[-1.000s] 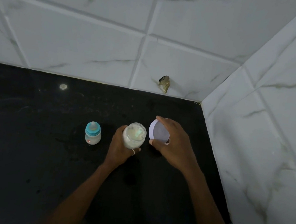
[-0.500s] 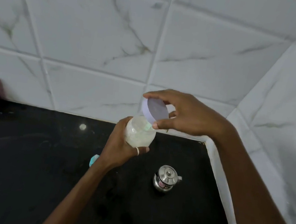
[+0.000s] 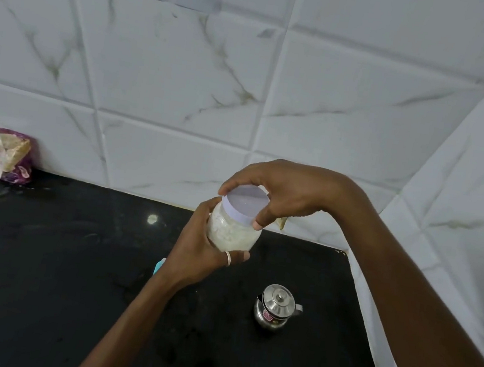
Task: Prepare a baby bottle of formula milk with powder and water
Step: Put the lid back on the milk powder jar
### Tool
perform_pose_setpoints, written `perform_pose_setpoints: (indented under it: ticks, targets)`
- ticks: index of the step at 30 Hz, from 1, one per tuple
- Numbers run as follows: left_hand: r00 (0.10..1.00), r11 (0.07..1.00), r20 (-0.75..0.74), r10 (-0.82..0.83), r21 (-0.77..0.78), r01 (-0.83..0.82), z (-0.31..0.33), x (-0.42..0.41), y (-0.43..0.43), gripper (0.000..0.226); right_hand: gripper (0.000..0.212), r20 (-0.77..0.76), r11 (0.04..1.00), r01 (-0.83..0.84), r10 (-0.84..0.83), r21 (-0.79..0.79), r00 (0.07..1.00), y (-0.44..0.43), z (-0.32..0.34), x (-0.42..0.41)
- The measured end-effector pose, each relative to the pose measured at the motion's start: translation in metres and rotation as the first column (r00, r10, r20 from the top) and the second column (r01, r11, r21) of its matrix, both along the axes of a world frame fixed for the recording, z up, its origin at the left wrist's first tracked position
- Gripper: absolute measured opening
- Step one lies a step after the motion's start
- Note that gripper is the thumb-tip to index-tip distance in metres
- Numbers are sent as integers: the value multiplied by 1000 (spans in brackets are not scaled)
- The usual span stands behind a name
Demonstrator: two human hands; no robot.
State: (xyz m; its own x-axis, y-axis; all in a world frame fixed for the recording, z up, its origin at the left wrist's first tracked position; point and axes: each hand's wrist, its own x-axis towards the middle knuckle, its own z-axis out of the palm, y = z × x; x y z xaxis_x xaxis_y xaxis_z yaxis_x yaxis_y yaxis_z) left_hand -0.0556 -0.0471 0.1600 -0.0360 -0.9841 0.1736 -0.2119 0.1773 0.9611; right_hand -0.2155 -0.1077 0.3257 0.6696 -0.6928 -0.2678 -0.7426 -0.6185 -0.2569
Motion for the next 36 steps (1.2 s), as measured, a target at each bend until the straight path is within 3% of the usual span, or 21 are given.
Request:
perform_pose_setpoints:
  ticks: [8, 11, 16, 19, 22, 29, 31, 33, 36]
  targets:
    - [998, 999, 33, 49, 8, -49, 5, -4, 3, 92, 67, -20, 999, 29, -30, -24, 999, 2, -6, 5]
    - [997, 999, 65, 44, -1, -44, 8, -8, 2, 78, 66, -53, 993, 88, -93, -83, 994, 5, -8, 8]
    - [997, 998, 58, 59, -19, -58, -8, -4, -5, 97, 69, -115, 958, 200, -226, -205, 967, 12, -17, 15]
    - [998, 998, 44, 46, -34, -45, -7, -4, -5, 95, 78, -119, 949, 225, -255, -219, 960, 14, -21, 14]
    - [999, 998, 26, 30, -60, -28, -3, -2, -3, 80, 84, -55, 970, 194, -204, -148, 977, 12, -15, 8]
    - [998, 998, 38, -57, -3, 58, -2, 10, -3, 97, 81, -41, 999, -44, 45, 31, 998, 12, -1, 0]
    - [997, 998, 56, -58, -15, 59, 2, 9, -3, 97, 75, -39, 999, -44, 45, 11, 998, 13, -3, 2]
    - [996, 997, 63, -61, -33, 64, 8, 5, -1, 82, 68, -33, 999, -9, 8, -38, 999, 13, -7, 4]
    - [996, 996, 80, -35, -75, 41, 9, 3, -1, 80, 64, -61, 982, 119, -129, -146, 990, 17, -15, 9]
